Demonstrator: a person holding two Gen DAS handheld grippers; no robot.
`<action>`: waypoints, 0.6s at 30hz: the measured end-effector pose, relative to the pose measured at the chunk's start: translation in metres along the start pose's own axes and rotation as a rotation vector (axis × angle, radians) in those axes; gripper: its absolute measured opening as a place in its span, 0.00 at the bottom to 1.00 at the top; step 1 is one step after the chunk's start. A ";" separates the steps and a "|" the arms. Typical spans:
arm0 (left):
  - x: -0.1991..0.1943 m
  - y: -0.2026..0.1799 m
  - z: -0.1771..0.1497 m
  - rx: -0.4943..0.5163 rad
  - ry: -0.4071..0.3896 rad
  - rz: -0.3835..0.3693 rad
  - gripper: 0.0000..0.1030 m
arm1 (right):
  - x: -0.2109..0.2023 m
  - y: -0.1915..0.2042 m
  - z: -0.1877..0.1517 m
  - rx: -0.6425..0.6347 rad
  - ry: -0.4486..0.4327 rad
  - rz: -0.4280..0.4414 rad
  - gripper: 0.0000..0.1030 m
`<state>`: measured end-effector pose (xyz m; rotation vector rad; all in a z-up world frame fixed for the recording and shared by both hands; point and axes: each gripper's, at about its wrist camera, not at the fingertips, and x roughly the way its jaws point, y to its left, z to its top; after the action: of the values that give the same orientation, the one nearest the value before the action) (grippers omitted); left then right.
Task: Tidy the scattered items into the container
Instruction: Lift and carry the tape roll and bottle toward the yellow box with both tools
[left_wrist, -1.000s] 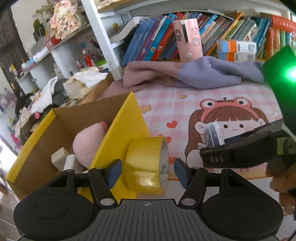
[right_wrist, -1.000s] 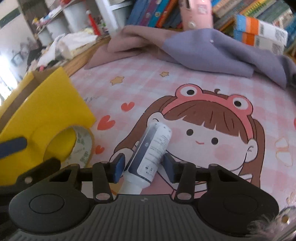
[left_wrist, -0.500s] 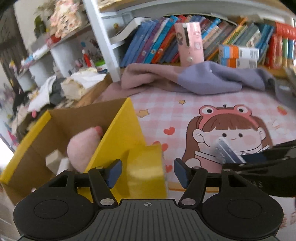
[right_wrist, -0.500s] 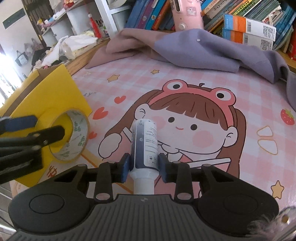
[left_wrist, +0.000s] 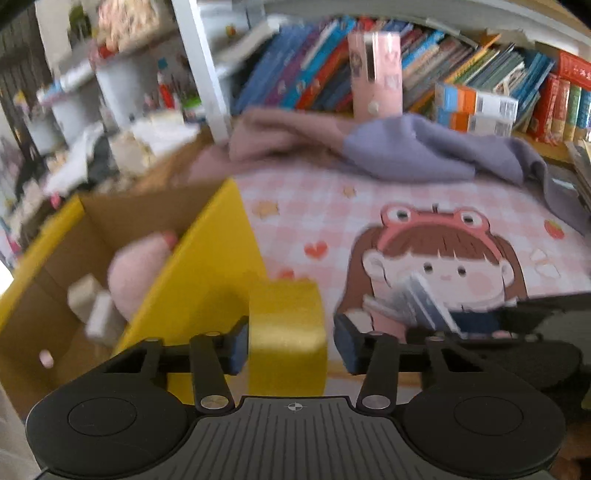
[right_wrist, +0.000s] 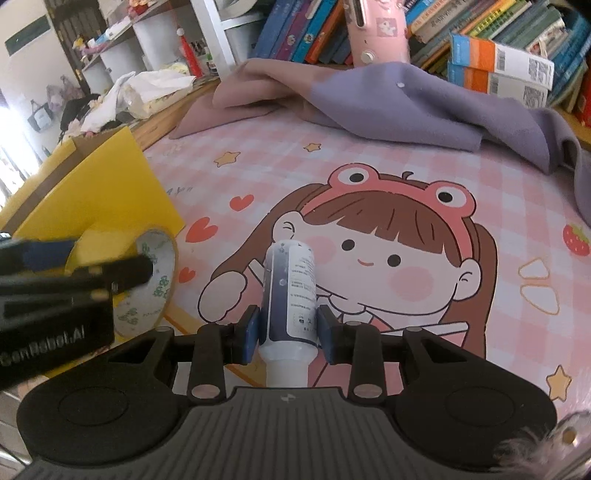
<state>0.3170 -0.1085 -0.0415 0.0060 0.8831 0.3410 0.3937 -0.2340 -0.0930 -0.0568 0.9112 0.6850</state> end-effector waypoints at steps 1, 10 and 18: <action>0.003 0.001 -0.002 -0.005 0.010 0.012 0.43 | 0.001 0.001 0.000 -0.012 0.002 -0.002 0.34; 0.012 0.001 -0.002 0.033 -0.022 0.072 0.41 | 0.013 0.008 0.007 -0.078 -0.003 -0.040 0.39; 0.014 -0.001 -0.003 0.095 -0.028 0.085 0.40 | 0.018 0.019 0.008 -0.171 0.000 -0.083 0.31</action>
<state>0.3228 -0.1060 -0.0539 0.1366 0.8719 0.3772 0.3962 -0.2069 -0.0972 -0.2453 0.8436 0.6846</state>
